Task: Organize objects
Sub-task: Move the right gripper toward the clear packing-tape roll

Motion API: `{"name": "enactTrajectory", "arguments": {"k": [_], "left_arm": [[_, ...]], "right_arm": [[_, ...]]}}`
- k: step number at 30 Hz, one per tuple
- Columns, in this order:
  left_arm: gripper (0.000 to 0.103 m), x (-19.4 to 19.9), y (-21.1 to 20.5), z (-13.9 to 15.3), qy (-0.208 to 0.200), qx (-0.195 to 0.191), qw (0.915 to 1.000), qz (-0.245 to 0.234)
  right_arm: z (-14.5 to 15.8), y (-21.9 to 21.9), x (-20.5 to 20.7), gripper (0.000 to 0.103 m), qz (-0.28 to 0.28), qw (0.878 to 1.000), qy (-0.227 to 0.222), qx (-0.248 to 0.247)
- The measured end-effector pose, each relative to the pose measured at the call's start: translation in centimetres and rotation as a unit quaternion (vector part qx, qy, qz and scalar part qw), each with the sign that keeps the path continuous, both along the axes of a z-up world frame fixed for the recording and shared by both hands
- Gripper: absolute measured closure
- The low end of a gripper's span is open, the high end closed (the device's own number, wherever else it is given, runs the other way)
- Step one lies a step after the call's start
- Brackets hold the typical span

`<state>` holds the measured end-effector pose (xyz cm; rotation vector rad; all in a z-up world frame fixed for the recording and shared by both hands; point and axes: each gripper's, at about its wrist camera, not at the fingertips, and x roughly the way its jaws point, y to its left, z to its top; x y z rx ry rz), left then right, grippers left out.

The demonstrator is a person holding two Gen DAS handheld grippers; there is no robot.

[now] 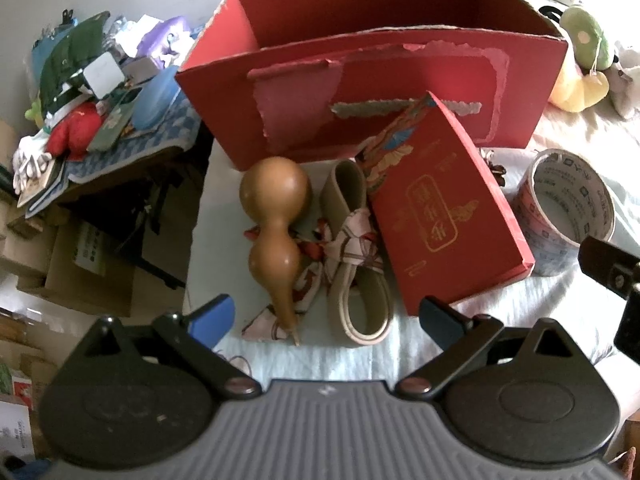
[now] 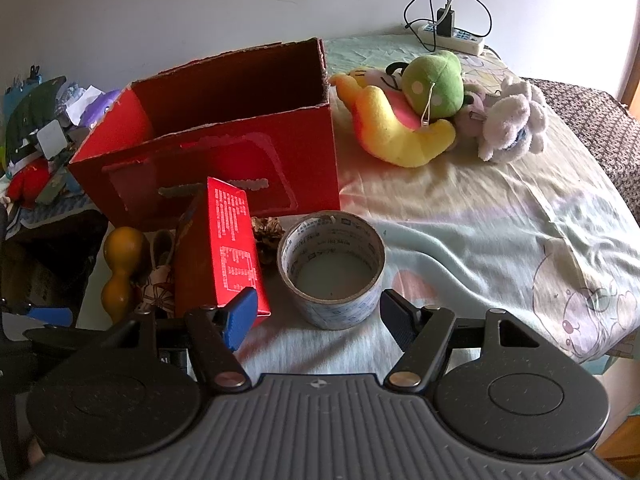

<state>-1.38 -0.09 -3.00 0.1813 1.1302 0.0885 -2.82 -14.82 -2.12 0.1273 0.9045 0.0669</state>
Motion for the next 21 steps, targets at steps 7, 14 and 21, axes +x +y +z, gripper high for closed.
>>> {"name": "enactTrajectory", "arguments": {"k": [7, 14, 21], "left_arm": [[0.004, 0.18, 0.02, 0.06, 0.001, 0.0, 1.0, 0.001], [0.004, 0.46, -0.04, 0.06, 0.002, 0.001, 1.0, -0.001], [0.004, 0.95, -0.14, 0.01, 0.005, -0.001, 1.0, -0.004]], "right_arm": [[-0.01, -0.3, 0.15, 0.036, -0.004, 1.0, -0.002, 0.008], [-0.02, -0.35, 0.45, 0.037, -0.002, 1.0, -0.005, 0.012], [-0.23, -0.45, 0.87, 0.037, 0.0, 1.0, 0.001, 0.021]]}}
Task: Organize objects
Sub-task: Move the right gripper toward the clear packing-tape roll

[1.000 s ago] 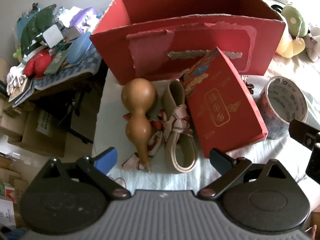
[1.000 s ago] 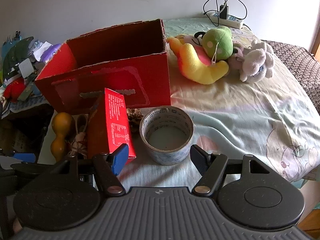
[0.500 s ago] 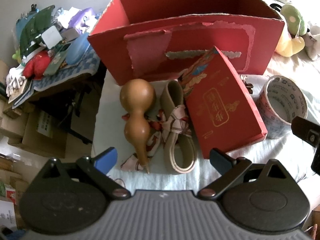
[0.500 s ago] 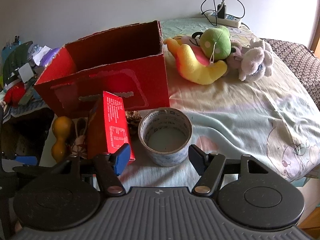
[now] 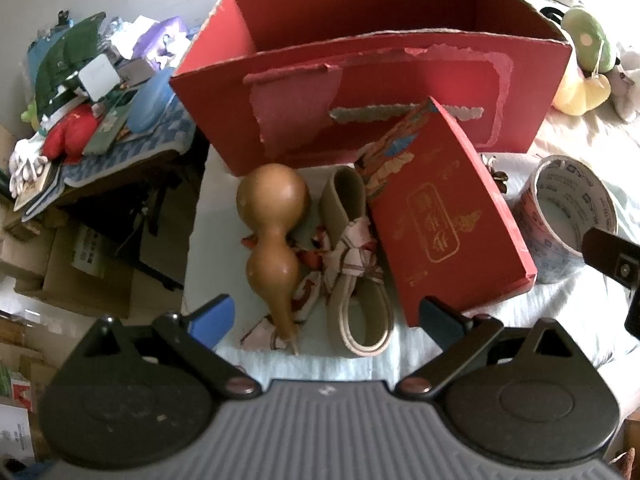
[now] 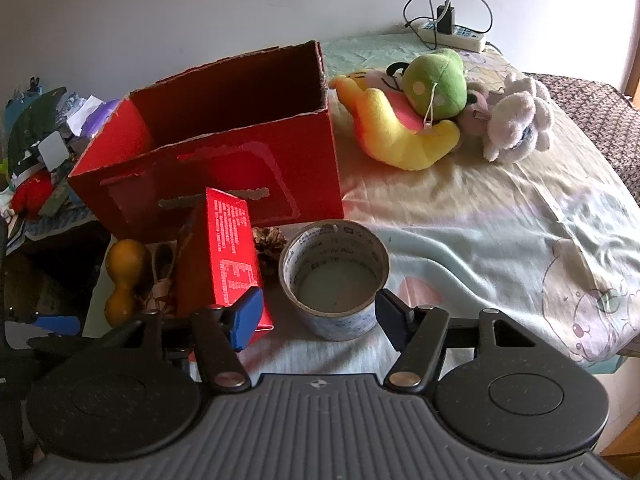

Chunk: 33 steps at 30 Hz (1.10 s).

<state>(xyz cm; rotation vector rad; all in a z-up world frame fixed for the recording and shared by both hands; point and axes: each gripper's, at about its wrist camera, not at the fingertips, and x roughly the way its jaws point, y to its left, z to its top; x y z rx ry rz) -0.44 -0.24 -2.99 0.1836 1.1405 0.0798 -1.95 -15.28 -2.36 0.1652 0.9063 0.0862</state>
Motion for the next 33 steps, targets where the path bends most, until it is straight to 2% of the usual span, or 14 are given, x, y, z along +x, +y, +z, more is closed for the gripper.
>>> {"name": "enactTrajectory", "arguments": {"k": [6, 12, 17, 25, 33], "left_arm": [[0.004, 0.2, -0.8, -0.6, 0.026, -0.007, 0.9993, -0.027], [0.004, -0.4, -2.7, -1.5, 0.06, -0.005, 0.996, -0.066], [0.004, -0.4, -4.4, -1.3, 0.063, -0.004, 0.9946, -0.082], [0.004, 0.3, -6.7, -1.4, 0.068, -0.014, 0.9953, -0.068], [0.008, 0.6, -7.7, -0.6, 0.054, -0.075, 0.9943, -0.053]], "right_arm": [[-0.3, -0.6, 0.2, 0.037, 0.015, 1.0, 0.025, 0.0], [-0.6, -1.6, 0.8, 0.037, 0.038, 0.997, 0.043, -0.05], [-1.0, -3.0, 1.8, 0.037, 0.054, 0.996, 0.061, -0.042], [-0.9, -6.0, 3.9, 0.037, 0.067, 0.996, 0.056, -0.015], [-1.8, -7.4, 6.9, 0.046, 0.098, 0.994, 0.049, 0.002]]}}
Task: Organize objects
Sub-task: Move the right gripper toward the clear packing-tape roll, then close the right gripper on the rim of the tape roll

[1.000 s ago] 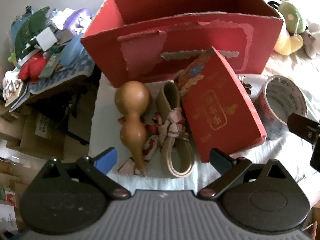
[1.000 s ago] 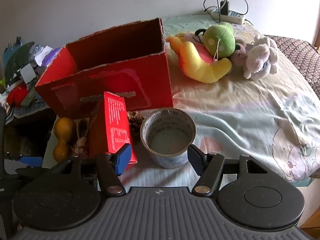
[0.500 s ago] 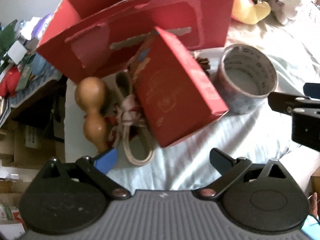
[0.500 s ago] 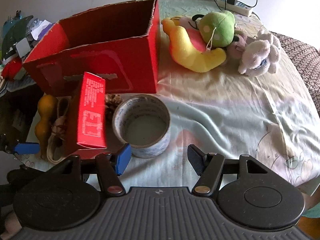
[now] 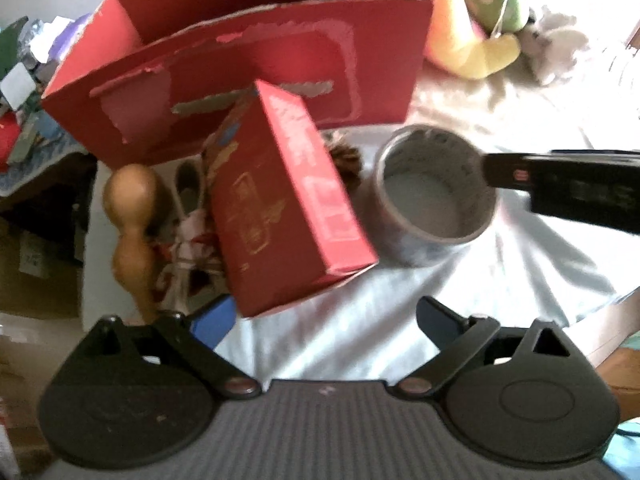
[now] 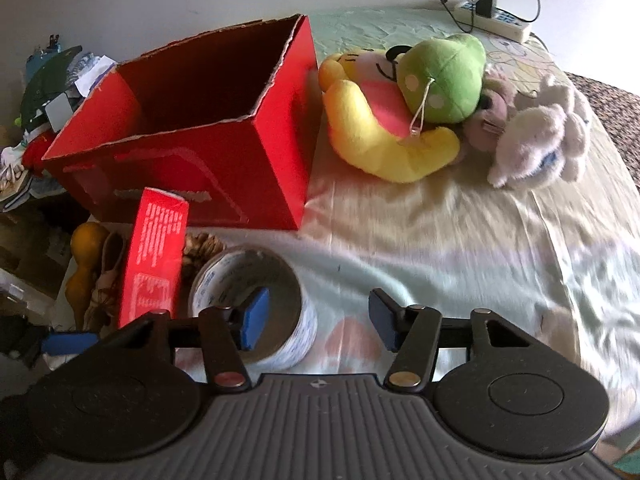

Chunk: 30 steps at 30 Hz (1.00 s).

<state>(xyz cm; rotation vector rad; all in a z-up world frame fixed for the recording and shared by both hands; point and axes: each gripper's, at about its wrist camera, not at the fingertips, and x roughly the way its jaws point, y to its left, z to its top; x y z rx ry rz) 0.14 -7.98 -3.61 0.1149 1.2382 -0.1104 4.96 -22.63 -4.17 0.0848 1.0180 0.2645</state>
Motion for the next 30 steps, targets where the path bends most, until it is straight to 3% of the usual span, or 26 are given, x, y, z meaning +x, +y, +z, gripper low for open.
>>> {"name": "enactTrajectory", "arguments": {"k": [4, 11, 14, 15, 17, 20, 23, 26, 28, 30], "left_arm": [[0.014, 0.2, -0.5, 0.4, -0.007, -0.045, 0.9988, 0.017], [0.014, 0.4, -0.7, 0.9, -0.005, -0.067, 0.997, 0.038], [0.014, -0.3, -0.3, 1.3, 0.002, -0.072, 0.9969, 0.031], [0.014, -0.7, -0.2, 1.7, 0.002, -0.074, 0.9948, 0.07], [0.014, -1.3, -0.1, 2.6, 0.0, -0.096, 0.9939, 0.056], [0.014, -1.7, -0.5, 4.2, -0.022, -0.131, 0.9904, 0.039], [0.014, -0.8, -1.7, 4.5, -0.034, -0.131, 0.9901, 0.037], [0.026, 0.8, -2.5, 3.3, -0.015, -0.132, 0.99, 0.048], [0.04, 1.7, -2.8, 2.4, -0.003, -0.138, 0.9889, 0.054], [0.043, 2.2, -3.1, 1.6, 0.007, -0.148, 0.9871, 0.06]], "right_arm": [[-1.1, -0.2, 1.6, 0.052, 0.019, 1.0, 0.009, 0.005], [-2.8, 0.0, 3.4, 0.063, 0.061, 0.997, 0.041, 0.023], [-3.1, 0.0, 3.7, 0.076, 0.084, 0.995, 0.051, 0.03], [-3.1, -0.1, 3.7, 0.084, 0.092, 0.994, 0.051, 0.038], [-3.0, -0.2, 3.7, 0.093, 0.104, 0.992, 0.052, 0.044], [-2.9, -0.3, 3.5, 0.095, 0.116, 0.991, 0.048, 0.04], [-2.8, -0.8, 3.3, 0.094, 0.12, 0.991, 0.047, 0.038], [-2.6, -1.7, 3.0, 0.094, 0.121, 0.991, 0.045, 0.041], [-2.4, -2.3, 2.8, 0.094, 0.119, 0.991, 0.039, 0.045], [-2.1, -2.9, 2.6, 0.094, 0.115, 0.992, 0.032, 0.048]]}}
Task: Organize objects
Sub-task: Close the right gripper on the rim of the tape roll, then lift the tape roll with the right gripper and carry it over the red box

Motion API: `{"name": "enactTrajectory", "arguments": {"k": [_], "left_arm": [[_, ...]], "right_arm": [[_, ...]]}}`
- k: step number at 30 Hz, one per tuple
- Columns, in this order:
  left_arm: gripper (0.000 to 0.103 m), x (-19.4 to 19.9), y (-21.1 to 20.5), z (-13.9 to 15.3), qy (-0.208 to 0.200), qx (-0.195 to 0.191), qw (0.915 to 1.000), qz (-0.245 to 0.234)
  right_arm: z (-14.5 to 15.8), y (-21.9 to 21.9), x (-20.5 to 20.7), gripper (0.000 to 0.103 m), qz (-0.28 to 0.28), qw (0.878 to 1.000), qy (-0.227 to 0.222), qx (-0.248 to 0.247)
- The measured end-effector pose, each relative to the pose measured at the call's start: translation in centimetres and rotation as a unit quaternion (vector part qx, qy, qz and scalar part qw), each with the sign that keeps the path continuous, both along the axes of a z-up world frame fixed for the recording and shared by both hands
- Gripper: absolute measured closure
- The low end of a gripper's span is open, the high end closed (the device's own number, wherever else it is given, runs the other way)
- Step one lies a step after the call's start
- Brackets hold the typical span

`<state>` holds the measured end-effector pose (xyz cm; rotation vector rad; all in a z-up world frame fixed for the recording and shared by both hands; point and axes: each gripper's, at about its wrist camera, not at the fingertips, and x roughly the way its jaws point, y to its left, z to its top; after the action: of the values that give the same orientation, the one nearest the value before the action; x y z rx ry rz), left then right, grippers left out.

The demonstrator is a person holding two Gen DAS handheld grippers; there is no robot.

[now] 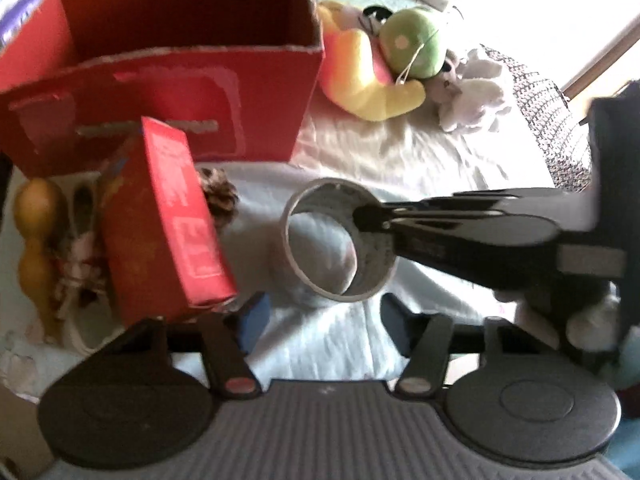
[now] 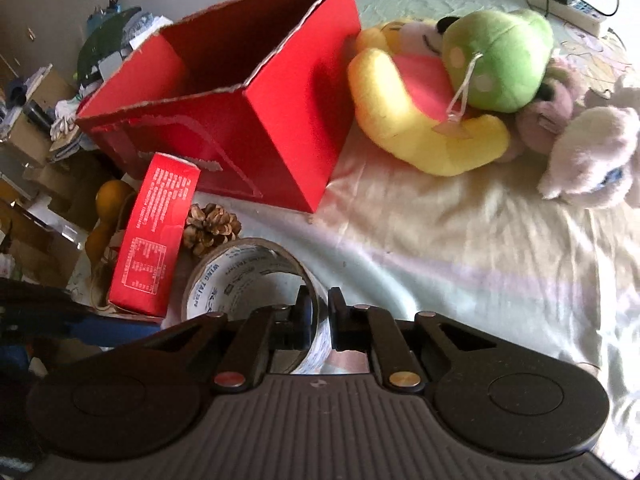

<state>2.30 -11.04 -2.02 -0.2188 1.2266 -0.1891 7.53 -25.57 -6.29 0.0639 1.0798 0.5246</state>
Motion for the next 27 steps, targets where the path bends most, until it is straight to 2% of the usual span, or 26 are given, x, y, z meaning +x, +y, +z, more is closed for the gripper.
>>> {"name": "enactTrajectory", "arguments": {"k": [5, 9, 18, 27], "left_arm": [[0.052, 0.6, -0.9, -0.5, -0.001, -0.024, 0.9997, -0.001], [0.072, 0.6, -1.6, -0.1, -0.013, -0.03, 0.9995, -0.007], [0.08, 0.5, -1.8, 2.1, -0.049, -0.04, 0.9979, -0.018], [0.08, 2.0, 0.7, 8.6, -0.134, -0.037, 0.9894, -0.043]], "right_arm": [[0.5, -1.6, -0.7, 0.094, -0.011, 1.0, -0.016, 0.004], [0.8, -2.6, -1.2, 0.094, -0.018, 1.0, -0.024, 0.01], [3.1, -3.9, -1.4, 0.093, -0.038, 0.998, -0.048, 0.028], [9.5, -2.0, 1.3, 0.093, -0.044, 0.992, -0.112, 0.045]]}}
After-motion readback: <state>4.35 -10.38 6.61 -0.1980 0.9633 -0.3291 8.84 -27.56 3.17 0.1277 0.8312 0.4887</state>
